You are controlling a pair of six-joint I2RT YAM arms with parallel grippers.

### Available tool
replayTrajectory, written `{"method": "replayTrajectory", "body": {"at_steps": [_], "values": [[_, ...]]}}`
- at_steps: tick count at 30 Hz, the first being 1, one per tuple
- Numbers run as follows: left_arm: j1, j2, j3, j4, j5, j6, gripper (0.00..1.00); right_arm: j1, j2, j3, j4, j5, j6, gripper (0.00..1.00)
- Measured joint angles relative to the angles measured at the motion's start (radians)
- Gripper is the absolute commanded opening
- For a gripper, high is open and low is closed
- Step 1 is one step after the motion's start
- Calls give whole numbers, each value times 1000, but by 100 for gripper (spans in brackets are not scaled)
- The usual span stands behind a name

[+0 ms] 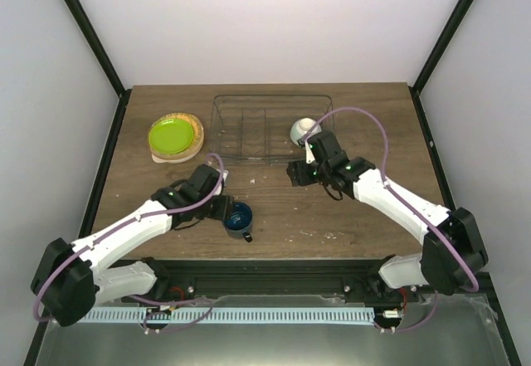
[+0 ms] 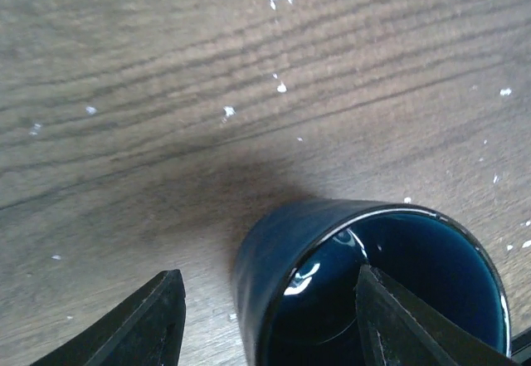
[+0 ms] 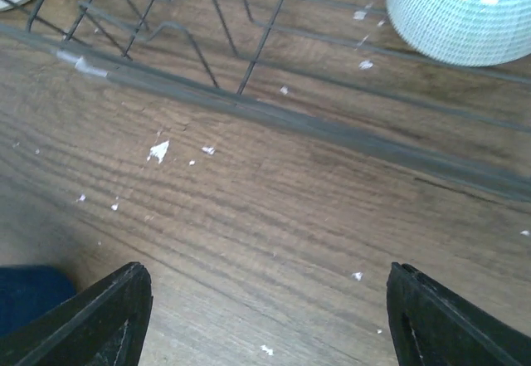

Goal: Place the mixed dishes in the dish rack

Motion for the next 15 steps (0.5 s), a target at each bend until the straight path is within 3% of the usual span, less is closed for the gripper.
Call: {"method": "replayTrajectory", "body": {"at_steps": [4, 15], "values": [[-49, 58, 0, 2, -19, -11, 52, 14, -21, -48, 21, -11, 20, 79], [-66, 158, 0, 25, -50, -21, 0, 13, -95, -98, 33, -16, 42, 79]]}}
